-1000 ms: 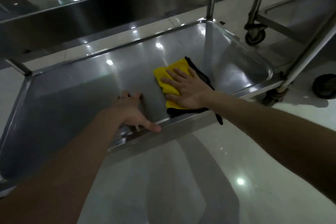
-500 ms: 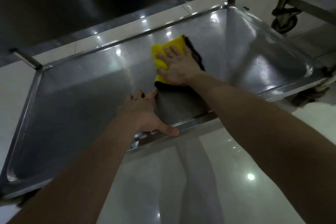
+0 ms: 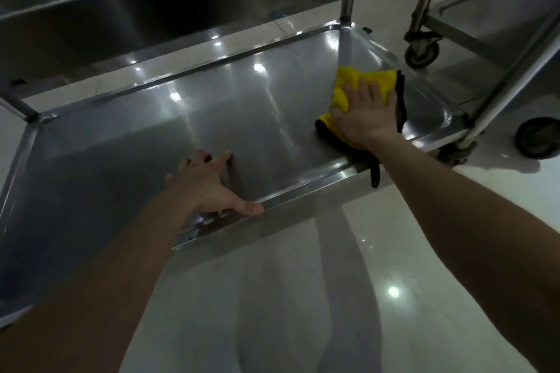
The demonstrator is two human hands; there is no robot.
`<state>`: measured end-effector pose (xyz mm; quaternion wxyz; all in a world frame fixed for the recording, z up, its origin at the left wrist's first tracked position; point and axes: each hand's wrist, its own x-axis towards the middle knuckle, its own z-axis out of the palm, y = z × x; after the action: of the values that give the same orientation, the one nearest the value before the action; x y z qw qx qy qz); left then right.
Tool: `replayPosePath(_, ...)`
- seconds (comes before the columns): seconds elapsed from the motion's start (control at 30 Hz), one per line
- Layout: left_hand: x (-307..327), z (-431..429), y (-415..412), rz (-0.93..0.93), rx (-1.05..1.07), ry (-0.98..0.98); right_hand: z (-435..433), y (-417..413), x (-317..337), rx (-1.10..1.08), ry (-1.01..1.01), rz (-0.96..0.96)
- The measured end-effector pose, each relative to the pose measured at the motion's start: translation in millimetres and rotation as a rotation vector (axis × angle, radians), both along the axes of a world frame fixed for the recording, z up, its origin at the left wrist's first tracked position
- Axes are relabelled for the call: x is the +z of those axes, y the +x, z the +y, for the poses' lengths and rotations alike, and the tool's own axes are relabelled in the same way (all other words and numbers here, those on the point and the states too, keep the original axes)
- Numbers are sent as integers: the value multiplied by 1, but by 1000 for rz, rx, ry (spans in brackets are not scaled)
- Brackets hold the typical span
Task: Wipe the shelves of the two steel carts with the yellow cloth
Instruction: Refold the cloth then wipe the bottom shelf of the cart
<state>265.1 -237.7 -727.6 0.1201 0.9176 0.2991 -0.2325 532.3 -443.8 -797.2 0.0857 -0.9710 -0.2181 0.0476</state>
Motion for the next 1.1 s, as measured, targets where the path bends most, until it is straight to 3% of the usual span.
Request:
replayPosePath(0.2,16,-30,21,7,-84,3,-3,-71,4,593,-31,-29)
replayPosePath(0.3,11,-61,39,-74,-73,-10,-4,-79,5,613,-48,-30)
replayPosePath(0.57,-12,-71,47,-21,-73,31,-42,-31,12,766,-11,5)
replayPosePath(0.63,-15,-69,45,-35,-70,44,-60,3,13,672,-44,-23)
replayPosePath(0.73,-20,-67,42,-59,-65,41,-73,47,11,339,-20,-29)
replayPosePath(0.83,-25,-68,38,-86,-59,71,-37,52,0,27,36,-59)
replayPosePath(0.9,-26,-67,36,-95,-62,99,5,37,-2,-54,40,-63)
replayPosePath(0.97,-26,-66,37,-99,-65,110,47,19,2,63,36,-69)
replayPosePath(1.1,-27,-63,36,-96,-73,129,92,-21,7,614,9,-29)
